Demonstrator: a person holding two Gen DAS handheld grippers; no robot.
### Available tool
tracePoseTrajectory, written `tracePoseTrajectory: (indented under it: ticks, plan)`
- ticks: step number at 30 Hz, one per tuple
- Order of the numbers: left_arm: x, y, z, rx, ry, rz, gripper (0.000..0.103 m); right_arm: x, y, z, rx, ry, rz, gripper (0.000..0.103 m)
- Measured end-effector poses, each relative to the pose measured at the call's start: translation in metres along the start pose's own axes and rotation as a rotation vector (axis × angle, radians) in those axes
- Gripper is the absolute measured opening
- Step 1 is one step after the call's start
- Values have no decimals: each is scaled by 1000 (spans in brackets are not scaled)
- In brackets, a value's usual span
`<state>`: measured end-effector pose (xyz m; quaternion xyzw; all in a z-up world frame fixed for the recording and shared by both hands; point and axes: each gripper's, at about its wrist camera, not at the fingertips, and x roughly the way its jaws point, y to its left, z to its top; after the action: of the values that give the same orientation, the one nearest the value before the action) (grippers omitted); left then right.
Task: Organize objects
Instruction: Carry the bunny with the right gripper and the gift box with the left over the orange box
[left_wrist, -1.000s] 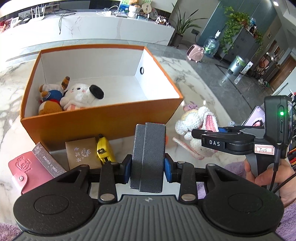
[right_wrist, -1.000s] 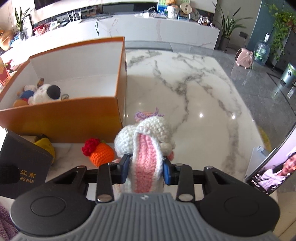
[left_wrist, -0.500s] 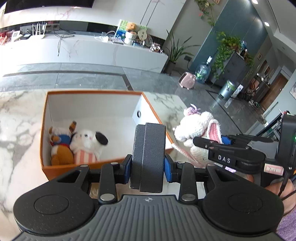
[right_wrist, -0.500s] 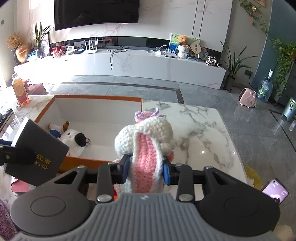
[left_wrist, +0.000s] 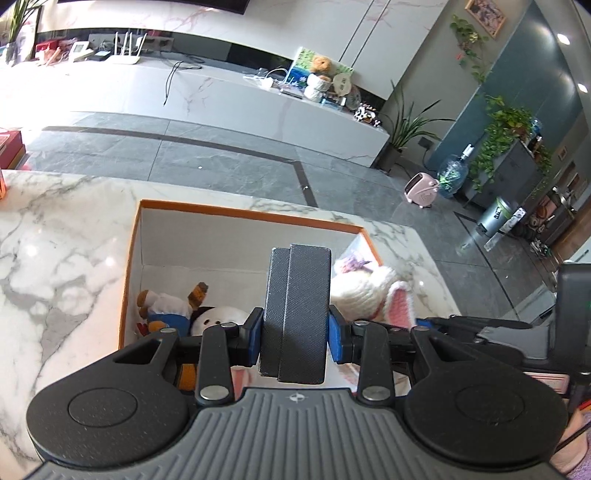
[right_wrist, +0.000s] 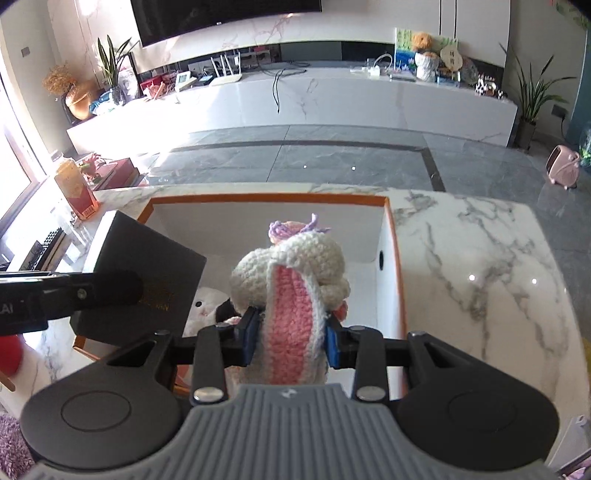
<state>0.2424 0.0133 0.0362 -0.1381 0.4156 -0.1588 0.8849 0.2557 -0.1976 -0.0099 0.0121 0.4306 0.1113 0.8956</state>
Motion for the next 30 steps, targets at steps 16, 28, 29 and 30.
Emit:
tracePoseTrajectory:
  ticks: [16,28,29,30]
  plan:
    - [29,28,-5,-39,56,2,40,102,-1,-11,48,255,65,38]
    - [31,32,-9,-54,74,0,40,122,6,-20,60,310,73,39]
    - [32,32,-8,-55,75,1,40,122,7,-19,46,306,64,41]
    - [32,32,-7,-55,75,2,40,120,9,-19,32,302,55,42]
